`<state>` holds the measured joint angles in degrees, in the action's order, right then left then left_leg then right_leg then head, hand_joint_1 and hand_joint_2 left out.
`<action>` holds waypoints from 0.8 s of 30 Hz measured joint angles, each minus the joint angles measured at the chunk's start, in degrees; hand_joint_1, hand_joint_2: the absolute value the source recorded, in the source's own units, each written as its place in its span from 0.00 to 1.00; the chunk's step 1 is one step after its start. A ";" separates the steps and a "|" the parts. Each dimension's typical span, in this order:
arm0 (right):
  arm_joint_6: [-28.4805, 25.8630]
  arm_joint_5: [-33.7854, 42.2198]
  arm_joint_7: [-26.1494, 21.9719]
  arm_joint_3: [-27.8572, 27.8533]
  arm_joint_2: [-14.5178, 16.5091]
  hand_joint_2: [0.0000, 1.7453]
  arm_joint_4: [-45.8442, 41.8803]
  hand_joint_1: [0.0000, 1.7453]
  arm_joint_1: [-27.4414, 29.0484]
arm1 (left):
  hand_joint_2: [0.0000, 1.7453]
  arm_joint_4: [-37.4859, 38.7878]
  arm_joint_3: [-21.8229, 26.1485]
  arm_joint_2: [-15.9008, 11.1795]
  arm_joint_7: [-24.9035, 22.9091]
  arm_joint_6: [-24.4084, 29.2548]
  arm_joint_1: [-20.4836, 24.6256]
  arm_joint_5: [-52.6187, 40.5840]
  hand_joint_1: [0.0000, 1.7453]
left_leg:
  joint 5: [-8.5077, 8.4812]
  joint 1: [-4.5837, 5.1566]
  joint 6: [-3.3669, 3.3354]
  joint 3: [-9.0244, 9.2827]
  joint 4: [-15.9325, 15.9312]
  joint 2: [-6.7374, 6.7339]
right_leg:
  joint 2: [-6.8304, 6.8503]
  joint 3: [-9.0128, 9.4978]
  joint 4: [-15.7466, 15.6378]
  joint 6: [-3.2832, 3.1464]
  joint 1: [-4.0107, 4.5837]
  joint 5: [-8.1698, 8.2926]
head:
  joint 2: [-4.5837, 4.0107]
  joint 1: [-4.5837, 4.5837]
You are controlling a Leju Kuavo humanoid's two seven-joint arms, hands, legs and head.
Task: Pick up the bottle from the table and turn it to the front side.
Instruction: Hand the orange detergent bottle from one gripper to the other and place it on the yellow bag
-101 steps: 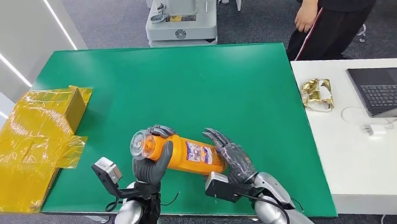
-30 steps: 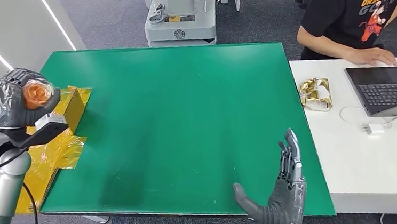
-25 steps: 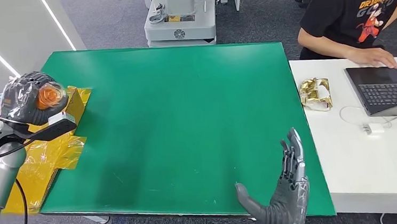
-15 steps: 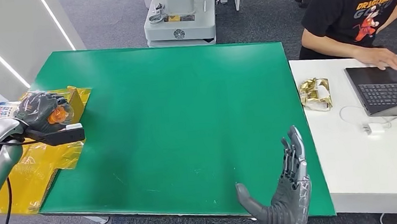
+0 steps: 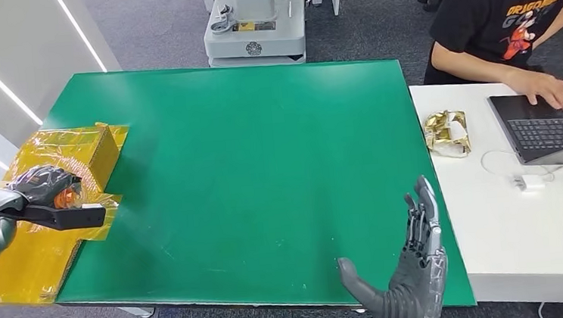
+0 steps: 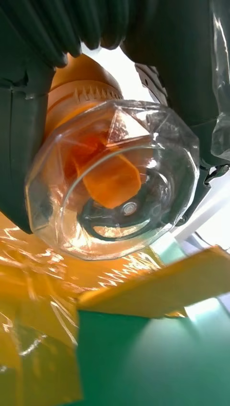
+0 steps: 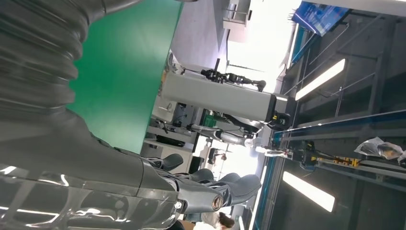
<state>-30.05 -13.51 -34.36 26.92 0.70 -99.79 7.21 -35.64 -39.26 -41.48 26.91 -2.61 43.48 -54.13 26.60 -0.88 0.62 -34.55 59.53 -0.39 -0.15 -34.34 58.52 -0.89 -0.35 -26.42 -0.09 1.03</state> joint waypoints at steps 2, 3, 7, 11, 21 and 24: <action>-0.23 -0.04 -0.01 -0.11 0.02 1.00 0.01 0.00 0.01 | 1.00 0.67 -0.48 -0.16 0.00 -0.24 -0.15 0.48 1.00 | 0.00 0.00 0.00 0.00 0.00 0.02 | 0.03 0.01 0.00 0.00 0.00 0.00 | 0.00 0.01; -0.37 -0.01 -0.01 -0.16 0.02 1.00 0.02 0.00 0.01 | 1.00 0.96 -0.66 -0.16 0.00 -0.11 -0.33 0.80 1.00 | 0.00 0.00 0.00 0.00 0.00 0.03 | 0.03 0.01 -0.01 0.00 0.00 0.00 | 0.00 0.01; -1.08 0.36 -0.02 -0.29 0.02 1.00 0.02 0.00 0.00 | 1.00 1.96 -1.05 0.41 -0.33 1.06 -1.18 1.46 1.00 | 0.00 0.00 0.00 0.00 0.00 0.03 | 0.04 0.00 -0.02 0.00 0.00 0.00 | 0.00 0.00; -1.60 0.42 0.11 -0.35 0.02 1.00 0.02 0.00 -0.02 | 1.00 2.84 -1.28 1.49 -0.37 1.45 -1.32 1.01 1.00 | 0.00 0.00 0.00 0.00 0.00 0.03 | 0.04 0.01 -0.02 0.00 0.00 0.00 | 0.00 0.00; -1.64 -0.78 1.27 -0.23 0.01 1.00 0.02 0.00 -1.07 | 1.00 5.14 -1.48 7.20 -1.21 6.60 -1.76 3.04 0.00 | 0.00 0.02 0.00 -0.01 0.01 0.11 | 0.15 0.05 -0.02 0.01 -0.01 0.00 | 0.00 -0.01; -1.44 -0.91 1.51 -0.08 -0.07 1.00 0.21 0.00 -1.98 | 1.00 5.93 -1.45 8.87 -2.31 8.22 -1.98 2.74 0.00 | 0.00 0.02 0.00 -0.01 0.01 0.07 | 0.11 0.05 -0.02 0.00 -0.01 0.01 | 0.00 0.00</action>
<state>-31.50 -14.41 -32.85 26.84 0.63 -99.58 5.23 -29.71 -40.71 -32.61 24.60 5.61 41.50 -51.39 26.60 -0.86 0.61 -34.56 59.54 -0.32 -0.04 -34.29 58.50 -0.89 -0.36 -26.41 -0.09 1.03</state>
